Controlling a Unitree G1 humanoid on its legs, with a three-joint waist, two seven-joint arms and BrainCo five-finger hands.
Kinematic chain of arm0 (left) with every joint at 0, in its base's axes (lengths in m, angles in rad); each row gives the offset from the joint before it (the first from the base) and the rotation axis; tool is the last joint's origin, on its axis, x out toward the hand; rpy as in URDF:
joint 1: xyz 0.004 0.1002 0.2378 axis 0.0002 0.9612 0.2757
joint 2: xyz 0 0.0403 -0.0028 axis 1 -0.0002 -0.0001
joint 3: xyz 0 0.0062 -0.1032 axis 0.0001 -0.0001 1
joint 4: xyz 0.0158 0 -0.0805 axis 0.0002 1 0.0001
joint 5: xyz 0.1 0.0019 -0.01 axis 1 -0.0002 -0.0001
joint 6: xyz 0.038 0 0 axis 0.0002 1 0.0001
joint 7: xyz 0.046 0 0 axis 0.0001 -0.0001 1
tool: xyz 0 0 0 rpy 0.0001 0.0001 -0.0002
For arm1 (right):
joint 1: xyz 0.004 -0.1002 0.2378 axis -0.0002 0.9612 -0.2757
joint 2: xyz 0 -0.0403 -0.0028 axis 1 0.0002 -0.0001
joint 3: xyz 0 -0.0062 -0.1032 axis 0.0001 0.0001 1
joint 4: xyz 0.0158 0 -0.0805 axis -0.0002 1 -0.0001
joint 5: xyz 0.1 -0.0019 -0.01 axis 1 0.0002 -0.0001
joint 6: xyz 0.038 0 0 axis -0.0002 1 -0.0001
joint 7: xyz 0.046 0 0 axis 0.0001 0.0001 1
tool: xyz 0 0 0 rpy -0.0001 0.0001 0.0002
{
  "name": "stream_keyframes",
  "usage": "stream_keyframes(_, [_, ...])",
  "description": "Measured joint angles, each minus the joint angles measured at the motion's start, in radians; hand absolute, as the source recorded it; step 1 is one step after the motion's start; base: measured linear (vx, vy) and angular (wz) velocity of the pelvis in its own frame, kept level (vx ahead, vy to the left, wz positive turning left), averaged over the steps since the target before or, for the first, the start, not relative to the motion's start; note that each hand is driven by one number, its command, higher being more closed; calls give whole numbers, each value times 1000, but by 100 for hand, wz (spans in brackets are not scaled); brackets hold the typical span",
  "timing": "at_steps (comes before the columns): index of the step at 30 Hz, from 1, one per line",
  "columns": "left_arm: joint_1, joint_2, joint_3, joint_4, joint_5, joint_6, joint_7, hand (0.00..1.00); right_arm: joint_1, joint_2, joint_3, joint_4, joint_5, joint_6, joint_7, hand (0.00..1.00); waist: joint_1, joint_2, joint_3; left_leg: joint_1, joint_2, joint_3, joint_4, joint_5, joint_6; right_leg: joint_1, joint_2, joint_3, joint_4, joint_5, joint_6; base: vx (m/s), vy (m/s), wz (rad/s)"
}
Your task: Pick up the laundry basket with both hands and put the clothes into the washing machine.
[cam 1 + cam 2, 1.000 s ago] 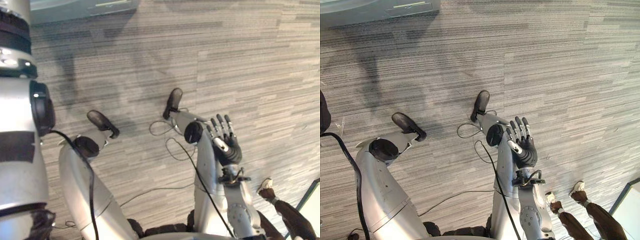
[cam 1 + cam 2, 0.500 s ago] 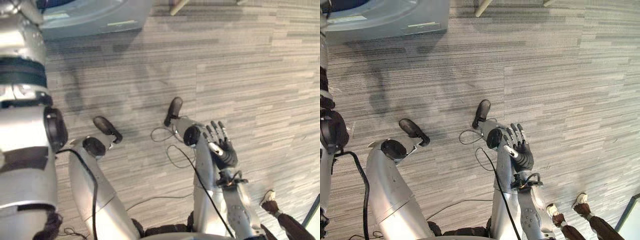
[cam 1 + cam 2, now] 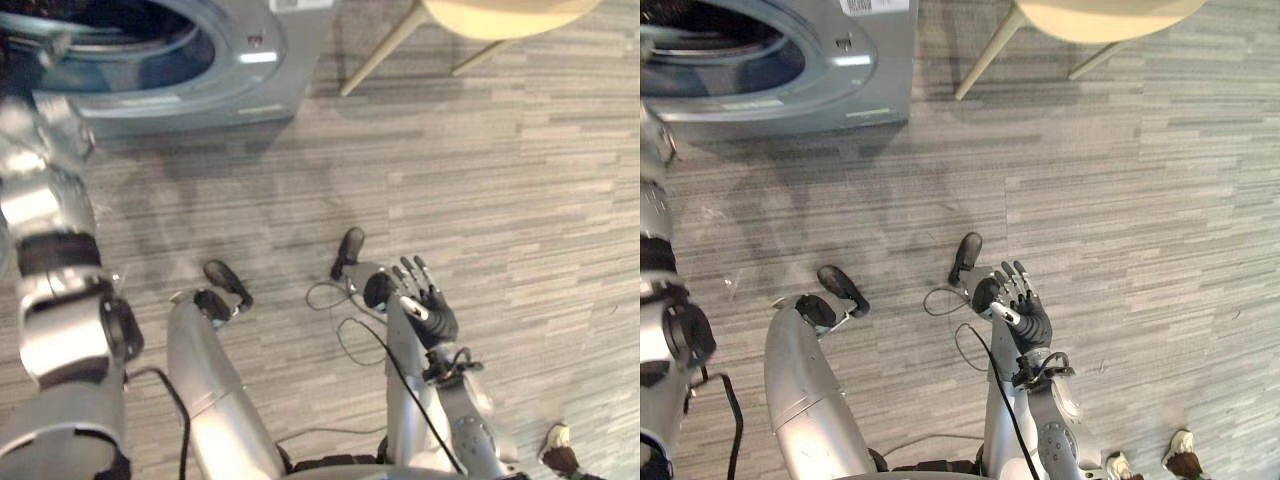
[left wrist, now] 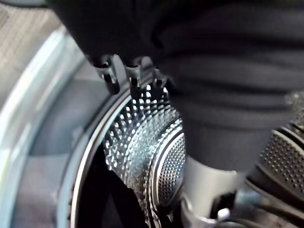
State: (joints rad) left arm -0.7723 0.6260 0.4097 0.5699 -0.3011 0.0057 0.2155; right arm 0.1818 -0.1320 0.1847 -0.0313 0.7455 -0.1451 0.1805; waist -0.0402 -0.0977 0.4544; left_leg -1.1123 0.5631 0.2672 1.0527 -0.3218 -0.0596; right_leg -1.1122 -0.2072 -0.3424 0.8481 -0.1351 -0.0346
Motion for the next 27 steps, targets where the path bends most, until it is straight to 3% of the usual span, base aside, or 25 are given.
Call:
stream_keyframes(3, [324,-170,-5,-31,-14,-28,-39,0,-1,5,-25,90,-28,2,0,0,9,28,-25,120,-4,33,-31,-11,-14,93,1,15,-22,-17,21,-46,-56,9])
stream_keyframes(7, [584,-374,-39,-23,-21,-45,-59,0,-1,6,-64,180,-99,3,-2,0,23,63,-51,271,-11,72,-68,-17,-24,210,3,33,-44,-27,34,-2,-50,5])
stream_keyframes(9, [722,-470,-129,32,-21,-72,-88,0,0,4,-104,252,-162,3,-5,0,28,85,-72,403,-26,98,-110,-23,-34,320,10,45,-72,-29,37,35,-49,3])
stream_keyframes(13, [833,-542,-213,131,-19,-108,-133,0,10,5,-116,326,-219,3,-10,0,27,99,-129,571,-47,145,-189,-22,-47,450,16,58,-127,-31,52,70,-21,3])
stream_keyframes(18, [899,-567,-263,227,-35,-126,-187,0,28,17,-139,467,-266,2,-32,0,23,120,-217,759,-112,176,-355,2,-81,621,12,44,-250,-16,64,85,-19,9])
stream_keyframes(22, [932,-580,-299,290,-64,-137,-193,0,10,33,-208,676,-263,-3,-62,0,3,128,-281,883,-209,171,-577,79,-86,751,9,20,-424,38,86,117,-5,22])
stream_keyframes(24, [943,-595,-332,285,-82,-138,-192,0,4,35,-250,730,-252,-3,-86,0,1,144,-300,968,-268,164,-731,161,-81,834,16,6,-545,92,99,193,21,12])
stream_keyframes(27, [952,-606,-377,258,-98,-140,-190,0,10,38,-290,736,-242,-5,-111,0,-3,161,-326,1055,-312,163,-859,223,-75,931,24,-15,-668,146,111,179,65,15])
